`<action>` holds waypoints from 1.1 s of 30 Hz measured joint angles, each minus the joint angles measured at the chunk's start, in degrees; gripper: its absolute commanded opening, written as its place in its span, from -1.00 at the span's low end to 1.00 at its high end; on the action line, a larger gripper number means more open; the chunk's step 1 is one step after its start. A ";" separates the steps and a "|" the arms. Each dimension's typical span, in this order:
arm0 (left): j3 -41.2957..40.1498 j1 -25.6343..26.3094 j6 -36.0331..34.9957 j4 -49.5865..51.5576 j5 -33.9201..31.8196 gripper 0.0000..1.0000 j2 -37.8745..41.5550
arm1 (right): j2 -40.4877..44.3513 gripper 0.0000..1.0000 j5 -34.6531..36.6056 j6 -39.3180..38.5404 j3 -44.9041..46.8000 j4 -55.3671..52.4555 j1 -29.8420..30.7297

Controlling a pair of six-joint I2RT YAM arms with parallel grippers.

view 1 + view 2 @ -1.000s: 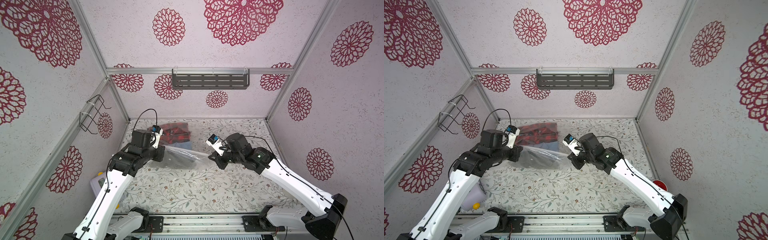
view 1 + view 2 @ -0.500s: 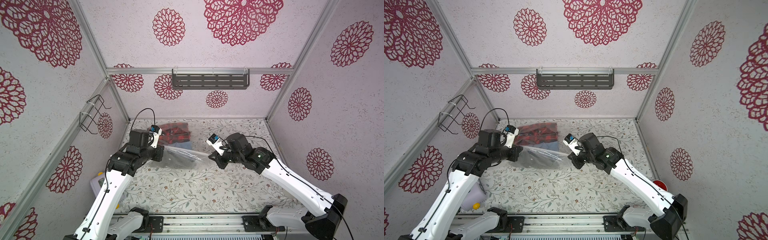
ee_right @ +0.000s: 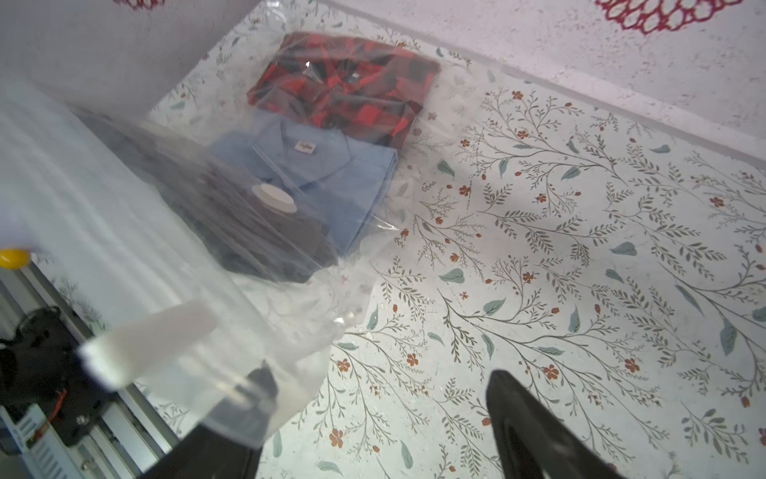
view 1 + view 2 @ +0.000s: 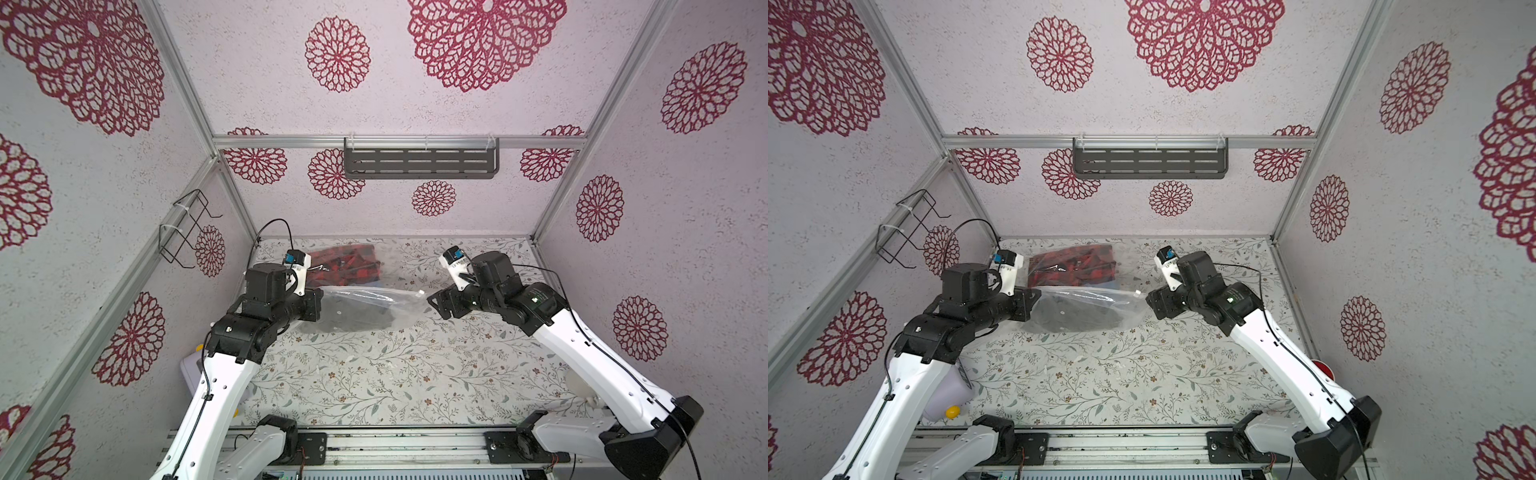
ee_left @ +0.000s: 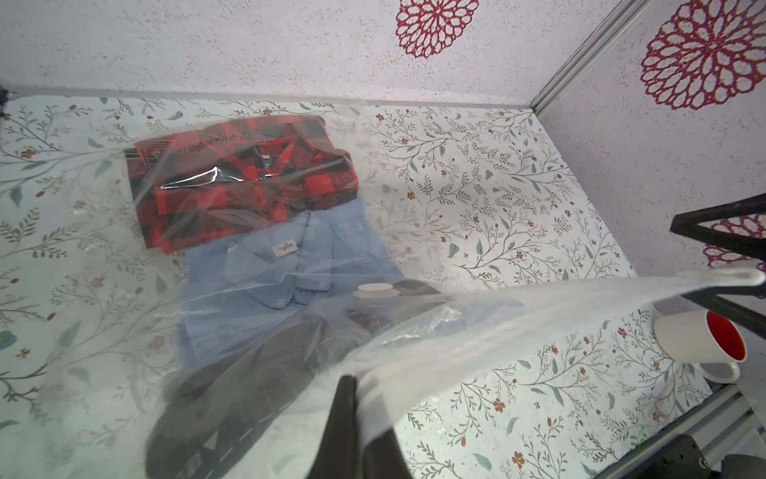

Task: Place the folded shirt into the vacuum bag
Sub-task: Close the vacuum bag at the center of the board.

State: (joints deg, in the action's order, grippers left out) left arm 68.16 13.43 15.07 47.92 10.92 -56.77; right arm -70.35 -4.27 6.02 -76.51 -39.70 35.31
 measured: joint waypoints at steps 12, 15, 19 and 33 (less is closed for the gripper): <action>0.70 15.08 6.03 -11.43 -5.73 -1.00 -12.07 | 12.81 0.99 -0.76 6.86 7.89 11.17 -8.83; 4.22 17.84 6.69 -14.12 -7.26 -1.00 -17.44 | 13.86 0.99 -1.07 7.76 10.23 12.20 -10.69; 10.32 20.72 7.52 -17.35 -8.79 -1.00 -25.35 | 15.10 0.99 -2.29 8.79 12.61 13.14 -13.18; 34.69 26.12 15.15 -34.32 -5.84 -0.41 -56.02 | 22.73 0.99 -5.14 10.21 15.74 15.13 -18.69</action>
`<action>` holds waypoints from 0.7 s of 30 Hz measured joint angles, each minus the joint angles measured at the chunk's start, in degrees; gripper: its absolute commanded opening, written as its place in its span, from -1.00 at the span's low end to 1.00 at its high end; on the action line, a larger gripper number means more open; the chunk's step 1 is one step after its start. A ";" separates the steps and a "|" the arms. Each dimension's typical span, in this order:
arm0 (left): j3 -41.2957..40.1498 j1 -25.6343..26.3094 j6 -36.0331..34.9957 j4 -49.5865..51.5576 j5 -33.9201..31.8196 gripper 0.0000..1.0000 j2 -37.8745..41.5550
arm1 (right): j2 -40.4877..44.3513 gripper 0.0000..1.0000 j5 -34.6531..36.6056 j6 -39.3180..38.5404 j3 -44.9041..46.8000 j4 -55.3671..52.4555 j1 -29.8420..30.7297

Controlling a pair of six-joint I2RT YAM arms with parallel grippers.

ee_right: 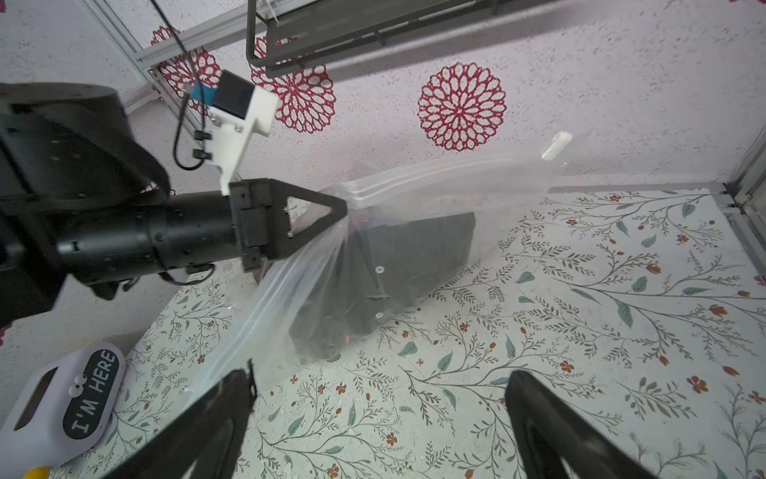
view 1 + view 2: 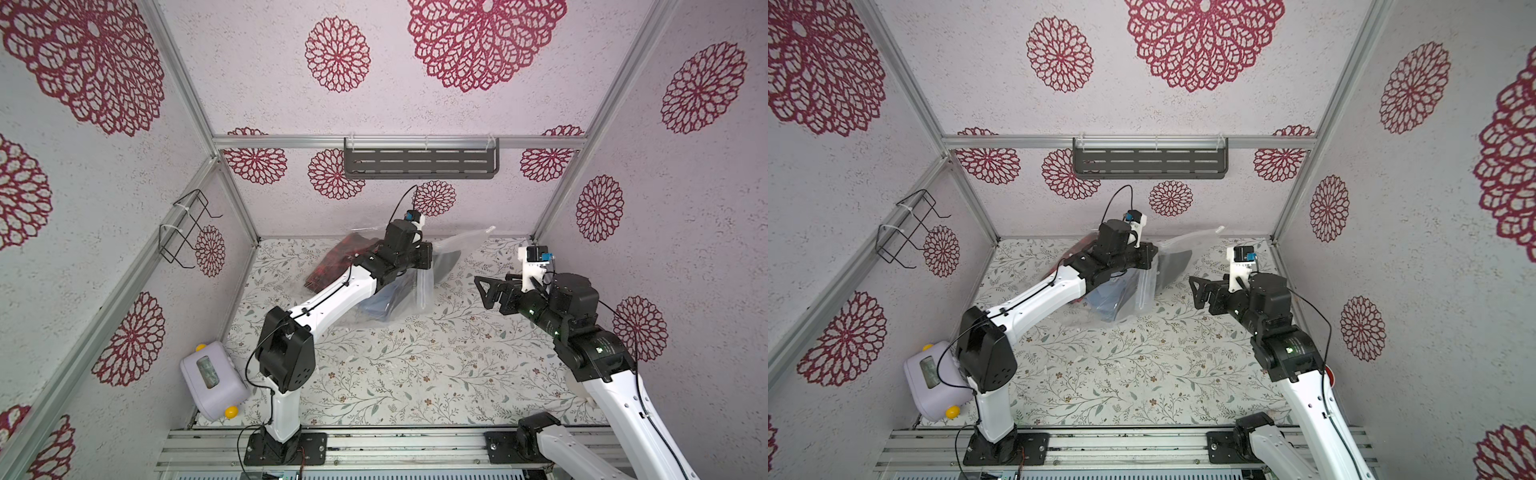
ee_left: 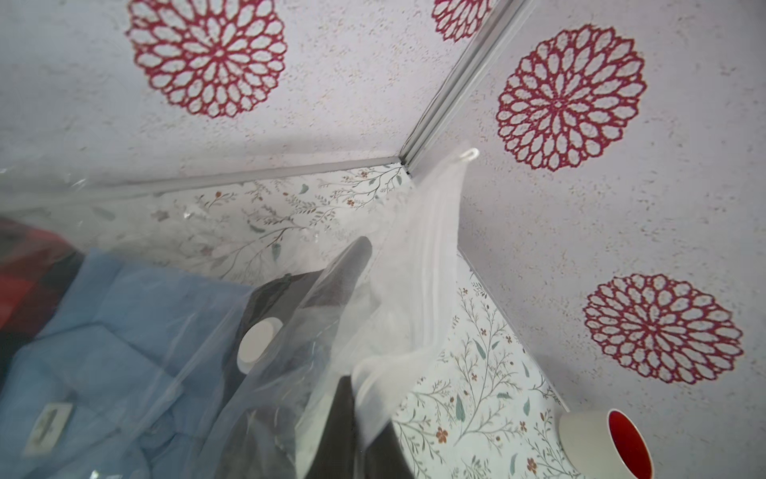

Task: Place the folded shirt into the vacuum bag
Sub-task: Close the vacuum bag at the center of the board.

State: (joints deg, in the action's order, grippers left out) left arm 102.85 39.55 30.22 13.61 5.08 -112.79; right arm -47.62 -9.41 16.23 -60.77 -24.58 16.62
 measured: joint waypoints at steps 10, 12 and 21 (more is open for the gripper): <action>5.73 2.36 4.39 -8.87 2.86 0.95 -4.85 | 3.48 0.99 -0.52 0.48 0.33 -0.63 -0.50; 0.57 2.29 3.56 -8.70 1.49 0.95 0.17 | 4.28 0.99 -1.01 0.68 1.05 -0.61 -0.52; -17.49 -3.10 -1.46 -6.32 -7.56 0.95 24.06 | 6.56 0.99 -5.62 3.41 10.88 4.61 -0.57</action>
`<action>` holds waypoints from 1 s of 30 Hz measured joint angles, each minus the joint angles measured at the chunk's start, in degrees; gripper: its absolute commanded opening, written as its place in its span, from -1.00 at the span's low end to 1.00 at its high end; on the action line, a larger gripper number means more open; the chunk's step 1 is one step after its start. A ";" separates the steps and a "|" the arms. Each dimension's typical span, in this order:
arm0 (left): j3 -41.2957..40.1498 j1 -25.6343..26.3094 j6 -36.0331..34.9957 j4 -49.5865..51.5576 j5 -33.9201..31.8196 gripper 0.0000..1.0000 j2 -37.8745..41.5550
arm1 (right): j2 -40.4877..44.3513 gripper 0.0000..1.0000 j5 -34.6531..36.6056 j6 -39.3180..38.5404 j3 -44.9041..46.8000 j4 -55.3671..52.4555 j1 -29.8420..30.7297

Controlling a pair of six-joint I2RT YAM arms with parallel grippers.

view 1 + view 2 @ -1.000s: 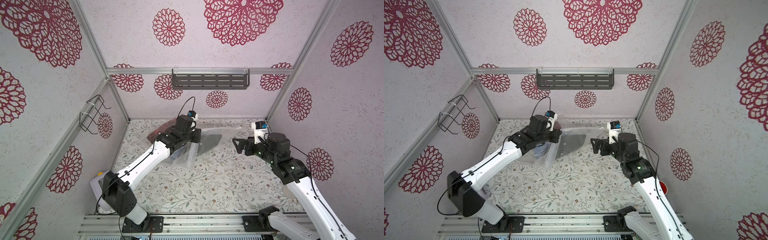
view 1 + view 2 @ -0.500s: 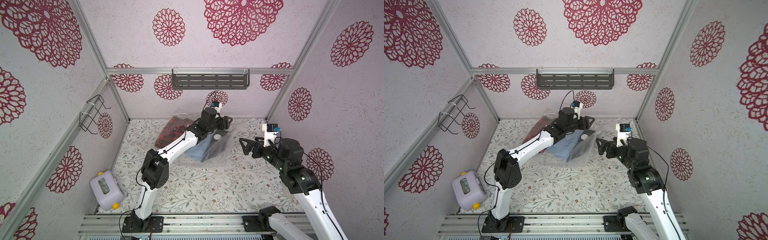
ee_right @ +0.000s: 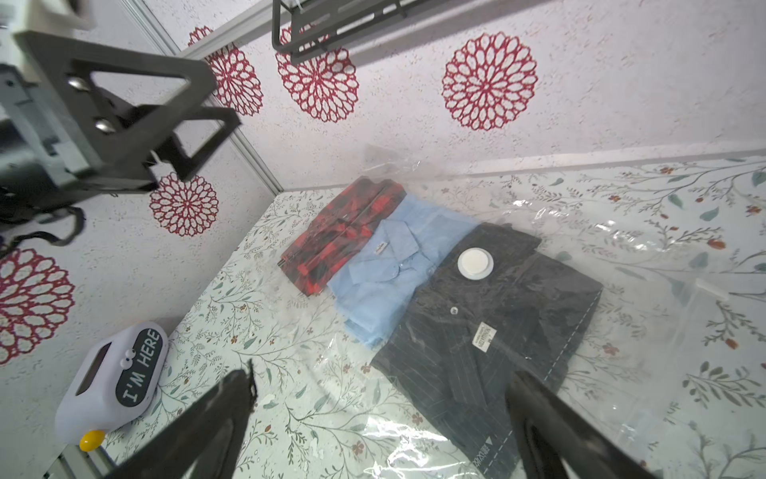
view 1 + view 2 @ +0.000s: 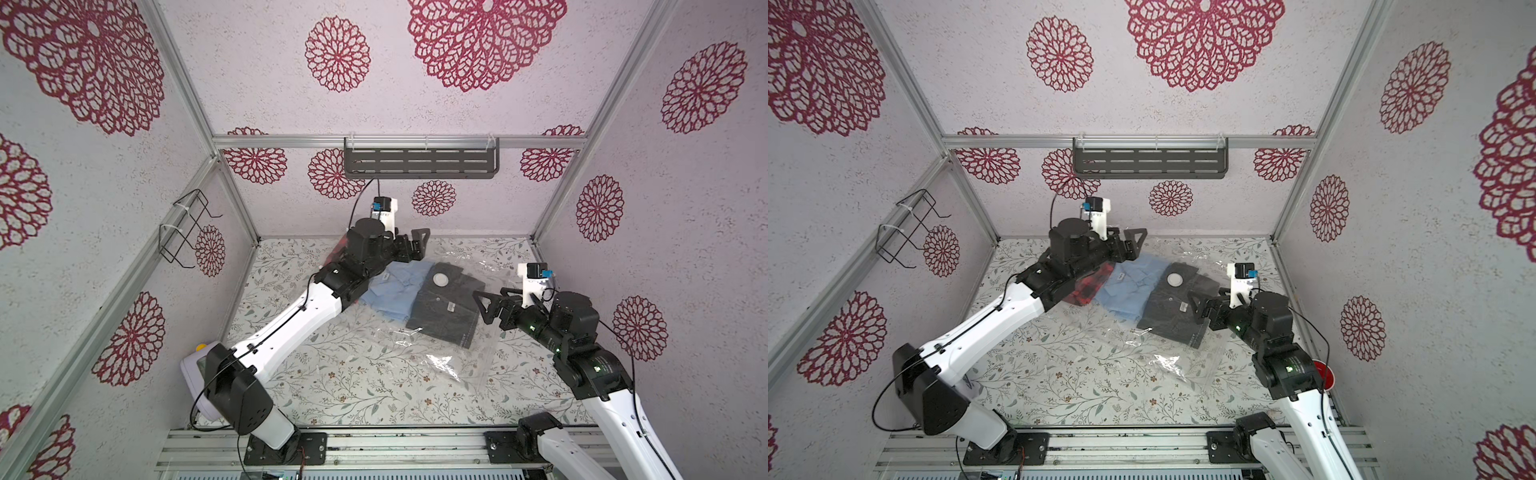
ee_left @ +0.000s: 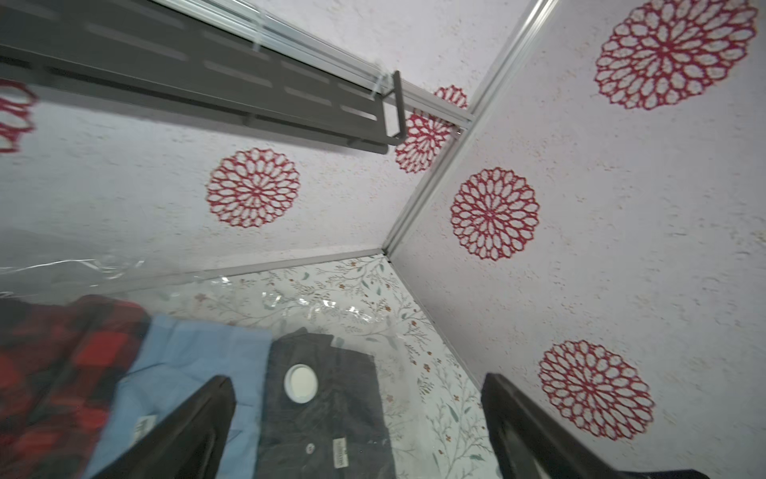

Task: Place the folded shirt into the vacuum bag
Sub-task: Close the vacuum bag at the center of the board.

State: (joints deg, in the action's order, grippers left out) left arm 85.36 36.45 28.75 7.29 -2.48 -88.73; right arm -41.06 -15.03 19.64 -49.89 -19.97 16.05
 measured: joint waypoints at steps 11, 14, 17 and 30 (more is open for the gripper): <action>-29.66 -9.81 -3.78 10.10 -12.94 0.95 25.94 | 5.29 0.99 3.45 0.02 15.98 8.33 0.00; -35.67 -13.18 -4.11 11.91 -16.50 0.95 35.69 | 4.94 0.99 7.56 -0.96 17.14 10.43 0.00; -40.35 -14.73 -4.59 12.07 -20.20 0.95 43.93 | 3.17 0.99 11.26 -2.45 17.97 13.40 -0.04; -46.80 -24.92 -8.24 8.35 -25.94 0.94 41.40 | -5.86 0.99 22.93 -8.68 34.88 42.69 -12.24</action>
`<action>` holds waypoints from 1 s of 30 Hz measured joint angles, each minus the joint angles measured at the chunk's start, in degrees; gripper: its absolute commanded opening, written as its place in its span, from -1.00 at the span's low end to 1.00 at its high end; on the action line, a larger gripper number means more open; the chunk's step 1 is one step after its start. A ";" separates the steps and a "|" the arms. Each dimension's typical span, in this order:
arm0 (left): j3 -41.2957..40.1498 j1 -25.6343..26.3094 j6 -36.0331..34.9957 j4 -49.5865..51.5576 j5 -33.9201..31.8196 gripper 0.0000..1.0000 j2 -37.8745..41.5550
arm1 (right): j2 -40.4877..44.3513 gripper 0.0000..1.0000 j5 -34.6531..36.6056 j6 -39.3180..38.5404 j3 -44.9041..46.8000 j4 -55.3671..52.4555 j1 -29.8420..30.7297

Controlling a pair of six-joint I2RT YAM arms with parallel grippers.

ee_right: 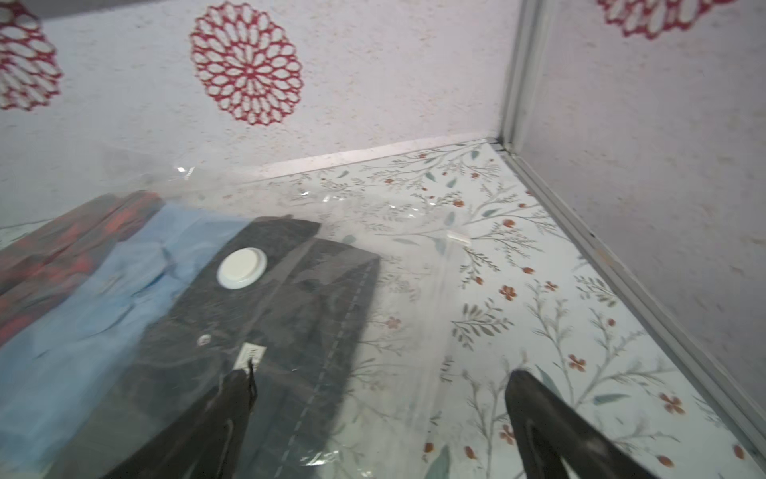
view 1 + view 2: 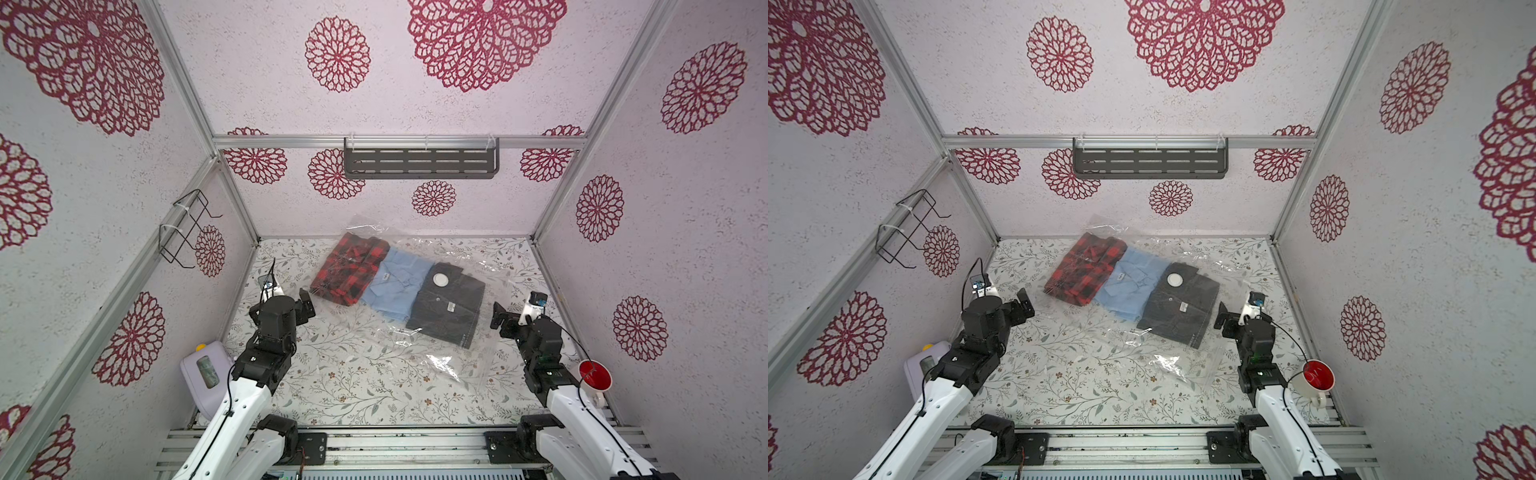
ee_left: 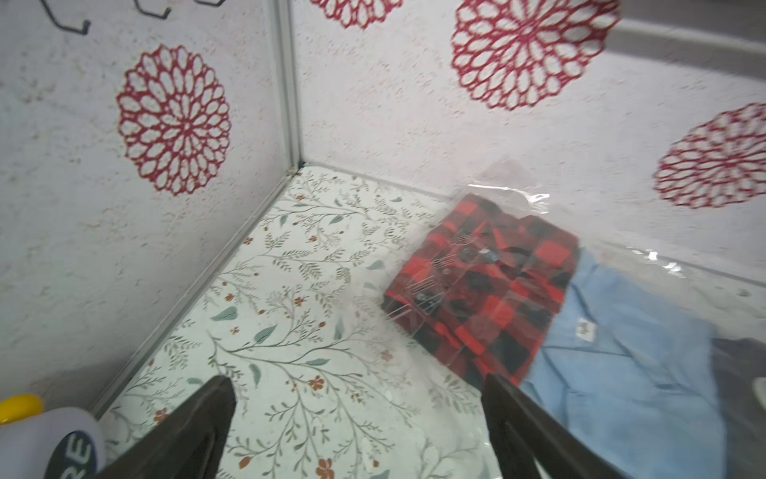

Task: Place the folded shirt into the vacuum bag
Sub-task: Close the vacuum bag at the center of the board, then reset both arms

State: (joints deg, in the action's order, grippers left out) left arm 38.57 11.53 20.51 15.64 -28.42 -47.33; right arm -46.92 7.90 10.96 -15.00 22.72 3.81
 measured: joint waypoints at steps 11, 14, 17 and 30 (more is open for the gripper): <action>-10.38 -17.51 -0.94 -14.47 8.57 0.95 -6.86 | -15.28 0.99 2.86 -0.22 13.22 30.38 -4.07; -13.42 -19.58 -1.62 -19.47 9.92 0.95 -9.53 | -20.72 0.99 2.91 -0.50 14.03 39.47 -4.07; -15.54 -20.79 -3.06 -25.81 11.41 0.95 -13.29 | -25.11 0.99 2.84 -1.40 13.33 44.85 -3.98; -19.54 -20.63 -8.76 -53.16 22.51 0.95 -28.04 | -41.33 0.99 2.27 -6.86 12.74 63.65 -1.99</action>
State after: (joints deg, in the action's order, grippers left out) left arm 19.03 -9.10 11.75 -37.52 -5.91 -75.37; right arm -88.25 10.17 4.10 -2.26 86.37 1.83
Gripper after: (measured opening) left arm 0.973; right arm 0.995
